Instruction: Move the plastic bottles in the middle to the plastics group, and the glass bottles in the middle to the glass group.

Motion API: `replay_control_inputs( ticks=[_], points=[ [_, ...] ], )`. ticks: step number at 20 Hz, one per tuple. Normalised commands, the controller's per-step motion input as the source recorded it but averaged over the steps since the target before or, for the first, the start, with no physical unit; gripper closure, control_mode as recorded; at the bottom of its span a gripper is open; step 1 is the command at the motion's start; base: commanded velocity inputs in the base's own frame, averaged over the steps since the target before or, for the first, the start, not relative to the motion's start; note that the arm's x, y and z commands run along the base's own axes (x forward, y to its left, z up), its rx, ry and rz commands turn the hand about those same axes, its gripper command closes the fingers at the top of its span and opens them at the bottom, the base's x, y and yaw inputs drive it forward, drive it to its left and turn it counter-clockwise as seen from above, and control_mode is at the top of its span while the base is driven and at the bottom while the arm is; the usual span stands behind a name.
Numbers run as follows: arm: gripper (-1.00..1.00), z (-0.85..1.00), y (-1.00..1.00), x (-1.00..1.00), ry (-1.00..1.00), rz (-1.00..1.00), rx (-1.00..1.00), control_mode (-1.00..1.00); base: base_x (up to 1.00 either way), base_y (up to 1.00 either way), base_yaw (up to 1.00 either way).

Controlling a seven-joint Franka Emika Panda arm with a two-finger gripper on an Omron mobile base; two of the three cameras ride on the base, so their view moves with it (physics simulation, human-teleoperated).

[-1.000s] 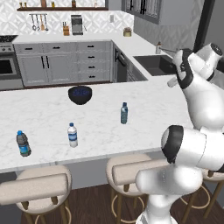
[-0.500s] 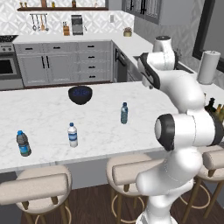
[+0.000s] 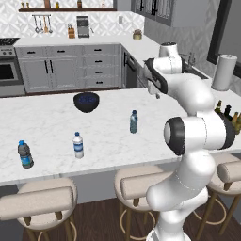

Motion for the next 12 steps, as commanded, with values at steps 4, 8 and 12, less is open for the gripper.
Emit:
replay_control_inputs(
  ticks=[4, 8, 12],
  points=[
    [-1.0, -0.6, 0.43, 0.19, -0.11, -0.01, 0.06, -1.0, 0.0, 0.0, 0.0],
    [-1.0, -0.48, 0.61, 0.55, -0.08, -0.05, 0.0, -1.0, 0.0, 0.0, 0.0],
    [-1.0, -0.06, 0.58, 0.24, -0.04, -0.04, 0.0, -1.0, 0.0, 0.0, 0.0]
  ],
)
